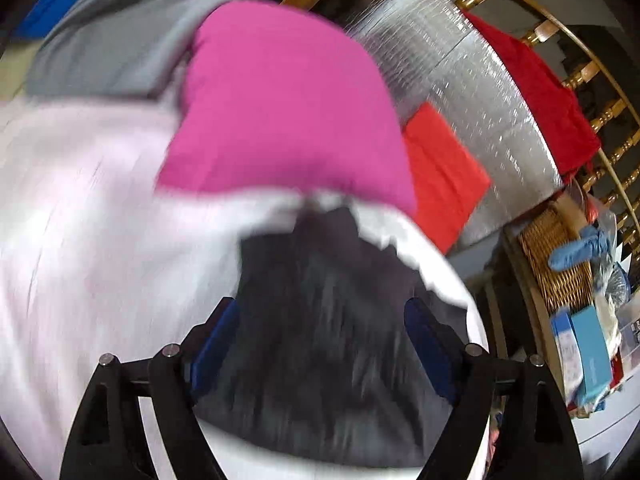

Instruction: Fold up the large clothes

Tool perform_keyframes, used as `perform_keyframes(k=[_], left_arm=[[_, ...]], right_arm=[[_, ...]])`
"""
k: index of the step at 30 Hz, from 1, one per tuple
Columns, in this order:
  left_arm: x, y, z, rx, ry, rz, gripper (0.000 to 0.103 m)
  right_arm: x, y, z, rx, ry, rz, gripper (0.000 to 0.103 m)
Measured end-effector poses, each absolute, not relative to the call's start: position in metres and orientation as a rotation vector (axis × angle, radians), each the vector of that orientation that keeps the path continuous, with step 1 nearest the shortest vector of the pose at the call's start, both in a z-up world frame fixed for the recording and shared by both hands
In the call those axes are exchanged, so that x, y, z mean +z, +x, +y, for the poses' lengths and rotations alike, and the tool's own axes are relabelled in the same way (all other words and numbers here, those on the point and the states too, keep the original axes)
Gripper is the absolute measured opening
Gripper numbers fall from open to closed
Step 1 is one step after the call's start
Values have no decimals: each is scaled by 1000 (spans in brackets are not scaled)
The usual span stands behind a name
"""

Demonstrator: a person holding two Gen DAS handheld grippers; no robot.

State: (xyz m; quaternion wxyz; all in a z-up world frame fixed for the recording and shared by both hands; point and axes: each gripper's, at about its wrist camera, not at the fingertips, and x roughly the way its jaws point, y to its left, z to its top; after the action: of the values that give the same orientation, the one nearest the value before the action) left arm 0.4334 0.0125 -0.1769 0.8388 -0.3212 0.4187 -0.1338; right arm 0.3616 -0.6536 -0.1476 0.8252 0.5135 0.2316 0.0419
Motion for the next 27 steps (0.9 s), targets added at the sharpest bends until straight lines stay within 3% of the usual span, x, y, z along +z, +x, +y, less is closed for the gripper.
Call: perform_keyframes(k=[7,15,22,23,25,26,27], left_arm=[[-229,368,22,-216,-831,1014,85],[-273,403,35,-104,-953,1038,85],[-267,431,29,-84,-940,945,83],[-265,434,27,-90,-949,928,80],[-265,439,24,-98,-940,935,52],[-265,442,22,-112,-925,937,48],[-264,443,20,-127,-915,928,35]], right_arm=[[-190,303,-607,84,1149,628,95],[-230,327,-615,-47,1203,652,95],[-232,364,-616,-117,1153,581,91],[-231,368,-616,-135,1126,577,88],[-230,377,-613,-163,1088,578,59],[-231,378,-612,-160,1088,577,56],[-231,374,-613,-157,1085,564,50]])
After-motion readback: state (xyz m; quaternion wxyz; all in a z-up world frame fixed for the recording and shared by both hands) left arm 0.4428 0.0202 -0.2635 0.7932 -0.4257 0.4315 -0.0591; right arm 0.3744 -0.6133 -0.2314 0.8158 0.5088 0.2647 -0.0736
